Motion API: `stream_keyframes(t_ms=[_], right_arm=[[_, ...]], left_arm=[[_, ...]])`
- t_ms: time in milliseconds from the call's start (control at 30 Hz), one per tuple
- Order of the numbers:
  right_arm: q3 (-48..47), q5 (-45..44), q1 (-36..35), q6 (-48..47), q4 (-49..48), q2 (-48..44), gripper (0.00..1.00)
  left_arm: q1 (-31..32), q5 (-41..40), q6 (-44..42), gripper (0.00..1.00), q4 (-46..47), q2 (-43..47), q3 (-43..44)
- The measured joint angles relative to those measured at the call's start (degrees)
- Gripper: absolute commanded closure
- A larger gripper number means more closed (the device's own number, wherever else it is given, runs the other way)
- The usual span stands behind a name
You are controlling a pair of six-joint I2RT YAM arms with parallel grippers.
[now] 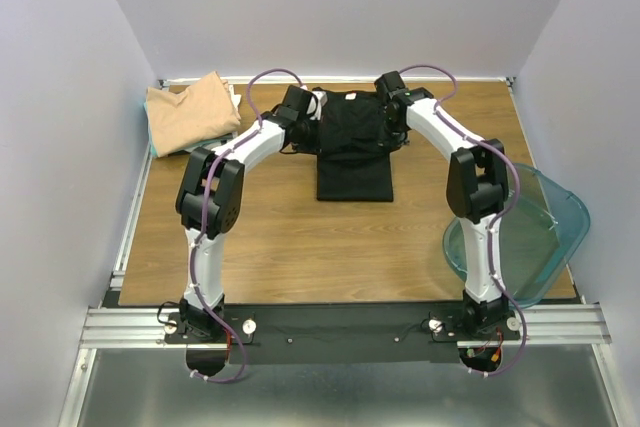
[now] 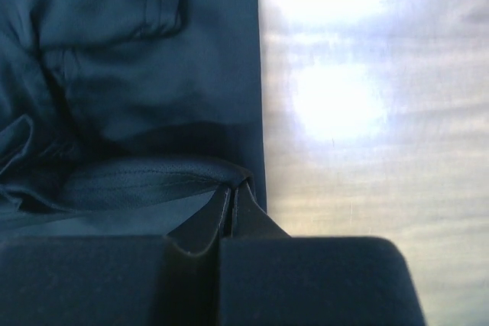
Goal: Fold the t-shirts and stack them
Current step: Fold the tshirt
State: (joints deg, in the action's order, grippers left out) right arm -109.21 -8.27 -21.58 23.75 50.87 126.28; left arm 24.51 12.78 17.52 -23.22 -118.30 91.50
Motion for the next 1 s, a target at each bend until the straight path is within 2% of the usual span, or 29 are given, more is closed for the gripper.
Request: stream_keyframes(t_ms=[167,233,267,300,400,467,600,733,900,1000], right_arm=[[-3.87,0.63,1.03,-1.46,0.22,4.11,1.0],[-5.6,0.87,1.27,-1.95,0.04,5.81,0.98],[-6.45,0.92,1.36,-2.1,0.26,6.54,0.94],[-6.99,1.03,1.44,-2.29,0.28,7.08,0.75],[-11.82,1.42,1.75,-3.26,0.37,10.4,0.39],[-13.7,1.84,2.05,-3.15,0.37,11.39,0.33],[-16.57,2.54,2.47,-3.58,0.13,11.32,0.31],[-16.41,4.04,2.64,-3.89,0.07,9.81,0.32],[-11.87,9.38,2.67,-3.87,-0.24,5.62,0.36],[-9.35,13.64,2.51,-3.65,-0.81,3.61,0.36]], left_arm=[[-1.62,2.23,-0.9,1.0,0.04,-3.48,3.1],[-2.25,2.8,-1.25,0.83,0.22,-4.96,4.61],[-2.47,2.95,-1.42,0.77,0.37,-5.35,4.87],[-2.75,3.19,-1.49,0.6,0.39,-5.64,5.07],[-3.41,3.37,-1.27,0.46,0.66,-5.77,5.25],[-3.85,3.34,-1.4,0.41,1.2,-5.68,5.25],[-4.37,2.86,-1.29,0.41,2.03,-4.31,4.17],[-4.52,2.71,-0.68,0.41,5.2,1.44,-1.64],[-3.87,4.07,0.92,0.43,10.36,9.51,-11.04],[-2.86,4.72,1.53,0.45,12.41,10.16,-14.32]])
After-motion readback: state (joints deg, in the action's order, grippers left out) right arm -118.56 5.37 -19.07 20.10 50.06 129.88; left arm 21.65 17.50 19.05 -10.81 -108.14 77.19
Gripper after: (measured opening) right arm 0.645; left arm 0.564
